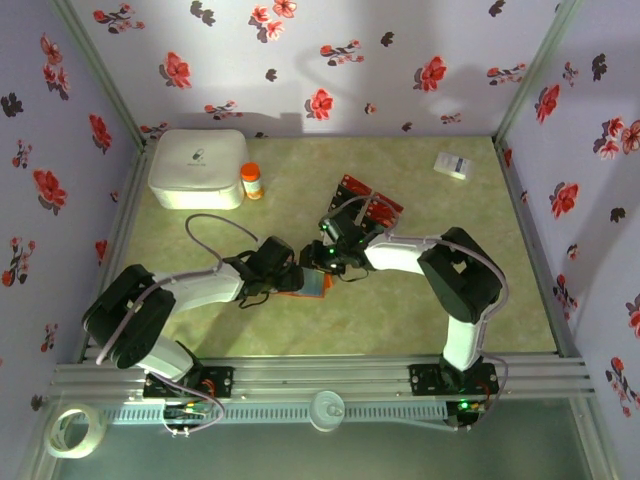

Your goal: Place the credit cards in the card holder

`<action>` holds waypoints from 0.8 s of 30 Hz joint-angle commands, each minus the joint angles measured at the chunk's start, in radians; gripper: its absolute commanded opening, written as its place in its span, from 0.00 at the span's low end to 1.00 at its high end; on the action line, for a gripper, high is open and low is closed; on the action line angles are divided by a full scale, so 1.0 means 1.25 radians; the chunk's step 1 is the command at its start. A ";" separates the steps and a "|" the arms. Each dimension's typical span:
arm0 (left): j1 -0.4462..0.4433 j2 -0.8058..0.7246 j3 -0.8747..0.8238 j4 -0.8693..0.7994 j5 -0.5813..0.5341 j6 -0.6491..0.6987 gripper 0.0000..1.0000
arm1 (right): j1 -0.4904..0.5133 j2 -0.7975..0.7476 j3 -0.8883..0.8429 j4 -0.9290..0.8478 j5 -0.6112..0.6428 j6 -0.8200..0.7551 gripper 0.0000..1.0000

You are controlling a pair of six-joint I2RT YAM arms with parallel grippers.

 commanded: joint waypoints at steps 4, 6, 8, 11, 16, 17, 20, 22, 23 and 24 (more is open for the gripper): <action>-0.004 -0.064 0.009 -0.066 0.009 -0.011 0.91 | 0.015 -0.033 0.020 0.001 -0.041 0.023 0.43; 0.000 -0.104 0.014 -0.085 -0.004 -0.008 0.93 | 0.025 -0.046 0.032 -0.015 -0.034 0.022 0.45; 0.009 -0.141 0.018 -0.105 -0.015 -0.007 0.94 | 0.033 -0.052 0.044 -0.032 -0.027 0.019 0.47; 0.029 -0.206 0.020 -0.135 -0.034 -0.008 0.96 | 0.047 -0.049 0.067 -0.050 -0.014 0.019 0.49; 0.068 -0.313 0.008 -0.176 -0.064 -0.022 0.99 | 0.067 -0.004 0.107 -0.046 -0.008 0.033 0.50; 0.078 -0.334 0.001 -0.180 -0.069 -0.026 1.00 | 0.071 0.011 0.119 -0.042 -0.007 0.037 0.50; 0.104 -0.380 -0.018 -0.188 -0.074 -0.035 1.00 | 0.080 0.052 0.140 -0.014 -0.010 0.056 0.50; 0.117 -0.399 -0.028 -0.191 -0.074 -0.037 1.00 | 0.083 0.077 0.154 0.004 -0.014 0.069 0.50; 0.122 -0.404 -0.034 -0.193 -0.073 -0.038 1.00 | 0.085 0.088 0.160 0.012 -0.015 0.076 0.50; 0.127 -0.409 -0.038 -0.195 -0.074 -0.037 1.00 | 0.086 0.101 0.166 0.021 -0.017 0.083 0.50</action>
